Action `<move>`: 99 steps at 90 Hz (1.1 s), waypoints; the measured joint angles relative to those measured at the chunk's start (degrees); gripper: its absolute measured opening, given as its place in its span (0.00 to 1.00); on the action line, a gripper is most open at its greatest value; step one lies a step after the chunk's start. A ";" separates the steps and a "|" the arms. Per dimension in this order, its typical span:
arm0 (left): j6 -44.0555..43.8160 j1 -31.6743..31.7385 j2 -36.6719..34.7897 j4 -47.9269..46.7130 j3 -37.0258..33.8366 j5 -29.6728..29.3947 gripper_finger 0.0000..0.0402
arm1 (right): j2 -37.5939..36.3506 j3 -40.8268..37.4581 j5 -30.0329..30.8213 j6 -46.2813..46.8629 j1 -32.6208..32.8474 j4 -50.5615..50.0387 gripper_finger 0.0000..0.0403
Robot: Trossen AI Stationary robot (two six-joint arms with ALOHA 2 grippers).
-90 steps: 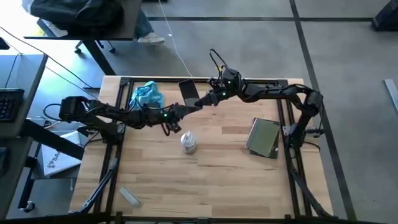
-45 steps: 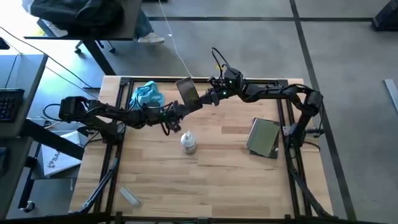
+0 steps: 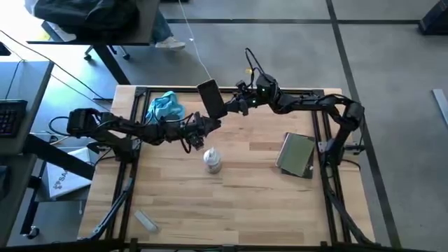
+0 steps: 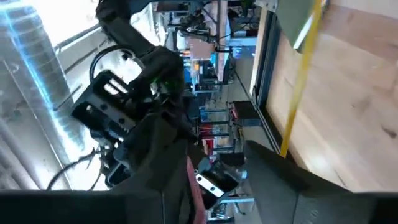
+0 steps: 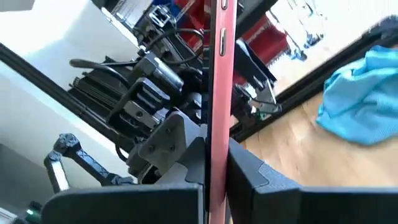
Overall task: Apply microfiber cloth
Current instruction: Spray the back and front of the pink cellphone using the blue spray bottle
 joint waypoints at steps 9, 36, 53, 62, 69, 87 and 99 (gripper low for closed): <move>-5.05 1.15 -1.94 0.15 -0.12 -0.24 0.35 | -0.98 0.00 0.09 -6.80 -0.67 -0.53 0.01; -20.74 4.75 -11.56 -0.98 -5.93 7.42 0.35 | -4.21 0.00 6.88 -20.99 -0.78 -4.06 0.00; -44.16 4.51 -17.71 -1.11 -8.13 15.97 0.35 | -5.55 0.00 13.85 -34.13 0.60 -11.96 0.00; -59.94 4.52 -18.51 -1.18 -8.15 19.14 0.35 | -5.60 0.00 17.77 -41.15 3.72 -14.53 0.00; -69.12 4.34 -18.49 -1.39 -8.00 20.79 0.35 | -5.60 0.00 22.08 -44.73 6.31 -15.20 0.00; -79.30 2.39 -18.45 -11.70 -2.11 20.96 0.33 | -5.66 0.00 28.52 -47.41 10.73 -15.13 0.00; -79.75 0.72 -18.14 -17.77 1.10 26.93 0.29 | -5.97 -3.02 31.37 -46.71 12.54 -11.44 0.00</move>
